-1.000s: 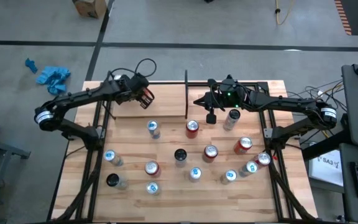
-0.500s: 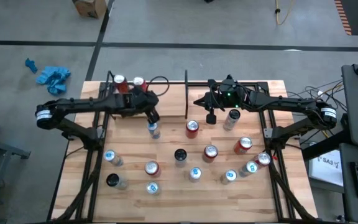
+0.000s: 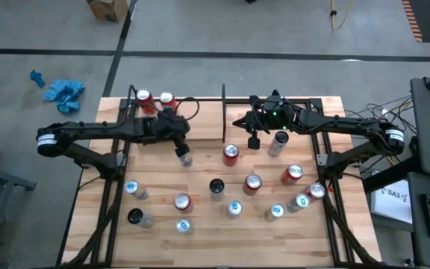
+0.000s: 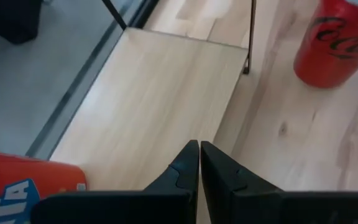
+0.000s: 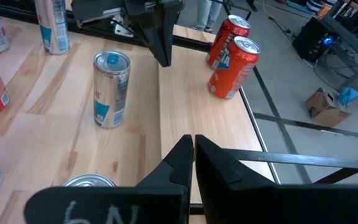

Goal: Place canned beverage on shelf
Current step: Put the red soda can on the shelf

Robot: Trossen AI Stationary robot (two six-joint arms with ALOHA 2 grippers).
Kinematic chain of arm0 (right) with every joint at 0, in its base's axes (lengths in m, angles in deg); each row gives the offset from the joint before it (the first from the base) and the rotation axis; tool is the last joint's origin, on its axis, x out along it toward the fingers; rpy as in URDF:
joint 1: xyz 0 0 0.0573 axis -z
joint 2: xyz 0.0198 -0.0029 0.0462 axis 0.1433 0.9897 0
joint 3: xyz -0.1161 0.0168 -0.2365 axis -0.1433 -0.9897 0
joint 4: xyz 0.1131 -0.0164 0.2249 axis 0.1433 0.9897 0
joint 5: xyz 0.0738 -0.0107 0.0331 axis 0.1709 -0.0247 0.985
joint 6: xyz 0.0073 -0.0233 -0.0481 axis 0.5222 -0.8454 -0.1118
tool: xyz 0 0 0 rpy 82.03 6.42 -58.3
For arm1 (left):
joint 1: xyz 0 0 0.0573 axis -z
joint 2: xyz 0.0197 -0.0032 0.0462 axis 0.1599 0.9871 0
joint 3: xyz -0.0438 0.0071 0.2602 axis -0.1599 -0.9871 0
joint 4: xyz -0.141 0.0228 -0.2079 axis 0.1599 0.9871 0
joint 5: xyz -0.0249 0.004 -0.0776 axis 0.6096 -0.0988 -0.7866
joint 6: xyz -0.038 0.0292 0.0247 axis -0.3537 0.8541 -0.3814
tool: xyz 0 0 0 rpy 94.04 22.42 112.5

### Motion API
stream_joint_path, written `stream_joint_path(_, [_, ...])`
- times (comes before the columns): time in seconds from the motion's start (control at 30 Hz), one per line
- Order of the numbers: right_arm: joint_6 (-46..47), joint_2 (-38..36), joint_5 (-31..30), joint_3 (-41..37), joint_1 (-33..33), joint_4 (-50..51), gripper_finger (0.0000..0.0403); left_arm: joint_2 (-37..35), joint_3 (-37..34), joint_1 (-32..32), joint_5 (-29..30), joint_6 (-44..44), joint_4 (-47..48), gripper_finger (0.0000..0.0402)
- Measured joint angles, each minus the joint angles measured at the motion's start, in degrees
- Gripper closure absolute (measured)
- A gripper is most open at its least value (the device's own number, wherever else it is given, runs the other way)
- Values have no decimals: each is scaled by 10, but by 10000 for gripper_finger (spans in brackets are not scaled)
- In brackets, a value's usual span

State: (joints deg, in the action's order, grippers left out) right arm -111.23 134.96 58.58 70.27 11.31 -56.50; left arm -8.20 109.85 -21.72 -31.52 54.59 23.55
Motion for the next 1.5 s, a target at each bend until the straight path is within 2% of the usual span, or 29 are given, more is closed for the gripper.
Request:
stream_joint_path(0.2, [-1,0,0,0,0,0,394,-42,-44,-19,0,19,-81,402])
stream_joint_path(0.4, [-1,0,0,0,0,0,394,-52,-76,-54,0,28,-154,402])
stream_joint_path(0.97, [-1,0,0,0,0,-1,394,-37,-78,-89,0,60,-216,402])
stream_joint_path(1.5, [-1,0,0,0,0,-1,394,-37,-78,-193,1,63,-221,402])
